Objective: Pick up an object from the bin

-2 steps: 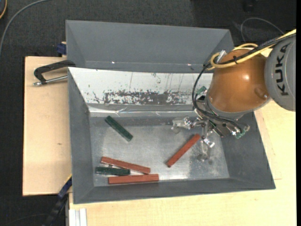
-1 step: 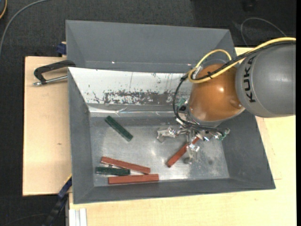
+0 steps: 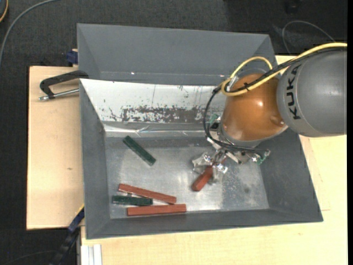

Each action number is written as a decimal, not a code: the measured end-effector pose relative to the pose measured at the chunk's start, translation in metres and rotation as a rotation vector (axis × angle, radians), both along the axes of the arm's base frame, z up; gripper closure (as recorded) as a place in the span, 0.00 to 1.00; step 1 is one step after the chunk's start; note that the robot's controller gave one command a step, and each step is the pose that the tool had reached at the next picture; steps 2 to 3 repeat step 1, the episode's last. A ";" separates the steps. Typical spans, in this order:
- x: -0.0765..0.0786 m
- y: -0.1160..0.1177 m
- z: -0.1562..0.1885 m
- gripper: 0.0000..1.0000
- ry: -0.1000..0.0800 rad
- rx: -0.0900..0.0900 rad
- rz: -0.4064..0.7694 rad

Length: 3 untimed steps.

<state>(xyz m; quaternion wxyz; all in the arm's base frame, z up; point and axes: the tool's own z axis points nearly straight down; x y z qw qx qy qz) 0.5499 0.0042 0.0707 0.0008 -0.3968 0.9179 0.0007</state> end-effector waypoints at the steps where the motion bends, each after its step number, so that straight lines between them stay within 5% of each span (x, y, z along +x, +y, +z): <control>1: -0.019 -0.021 0.136 1.00 -0.010 -0.003 0.263; 3: -0.019 -0.021 0.136 1.00 -0.010 -0.003 0.263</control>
Offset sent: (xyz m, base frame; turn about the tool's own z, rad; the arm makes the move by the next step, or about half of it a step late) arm -0.0214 -0.0213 0.1324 -0.2666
